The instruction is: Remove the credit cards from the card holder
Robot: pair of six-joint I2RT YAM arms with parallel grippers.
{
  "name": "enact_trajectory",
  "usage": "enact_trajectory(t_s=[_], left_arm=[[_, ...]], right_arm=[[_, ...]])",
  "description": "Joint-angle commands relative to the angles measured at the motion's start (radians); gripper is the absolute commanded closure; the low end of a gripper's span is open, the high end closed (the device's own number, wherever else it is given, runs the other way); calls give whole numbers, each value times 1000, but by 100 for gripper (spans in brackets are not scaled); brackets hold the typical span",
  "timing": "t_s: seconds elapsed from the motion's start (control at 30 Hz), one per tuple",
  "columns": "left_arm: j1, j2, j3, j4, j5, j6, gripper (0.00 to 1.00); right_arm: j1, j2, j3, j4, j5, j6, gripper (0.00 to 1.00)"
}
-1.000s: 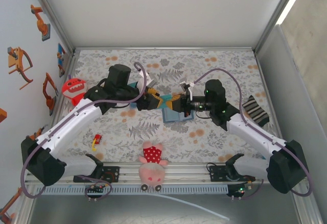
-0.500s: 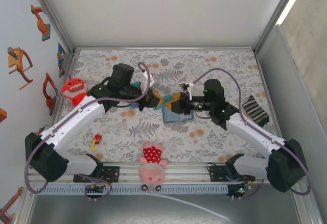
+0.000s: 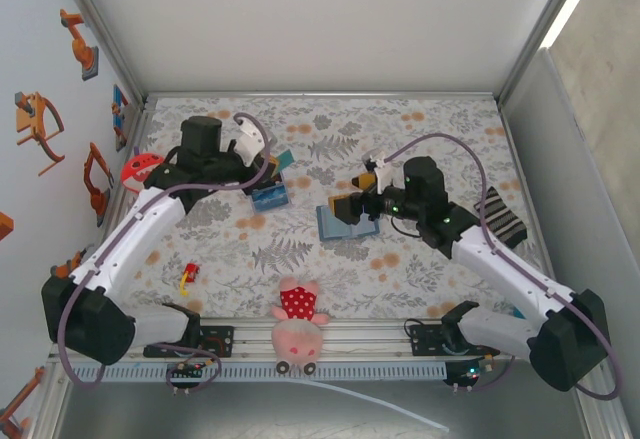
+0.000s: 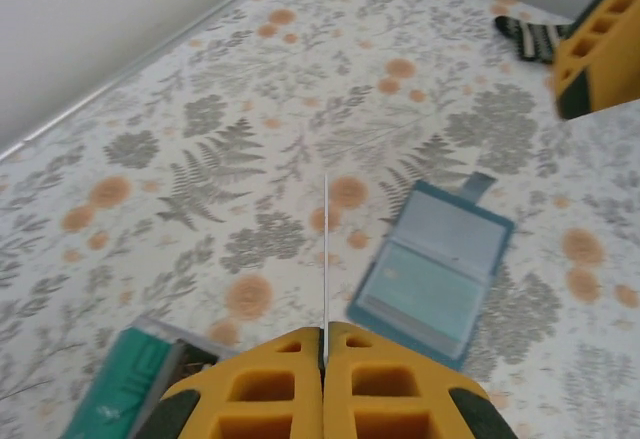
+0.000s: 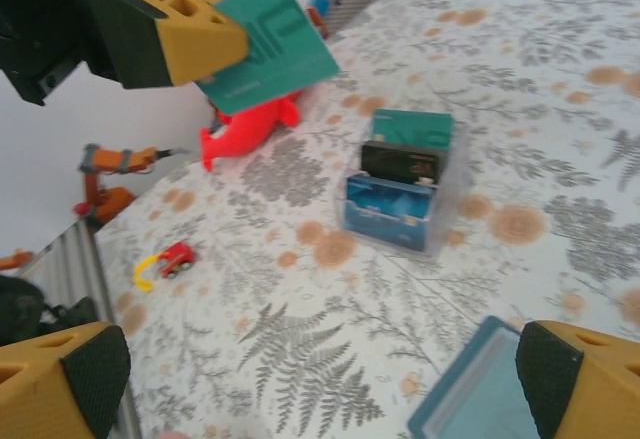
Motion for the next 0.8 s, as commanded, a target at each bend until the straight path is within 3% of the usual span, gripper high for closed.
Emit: enact_trajectory(t_s=[0.0, 0.33, 0.5, 0.77], left_arm=[[54, 60, -3, 75, 14, 117, 100], [204, 215, 40, 125, 185, 283, 100], [222, 293, 77, 50, 190, 408, 100], [243, 439, 173, -30, 190, 463, 100]], right_arm=[[5, -9, 53, -88, 186, 10, 1], [5, 39, 145, -257, 408, 19, 1], [5, 33, 130, -258, 460, 31, 1], [5, 23, 114, -235, 506, 62, 1]])
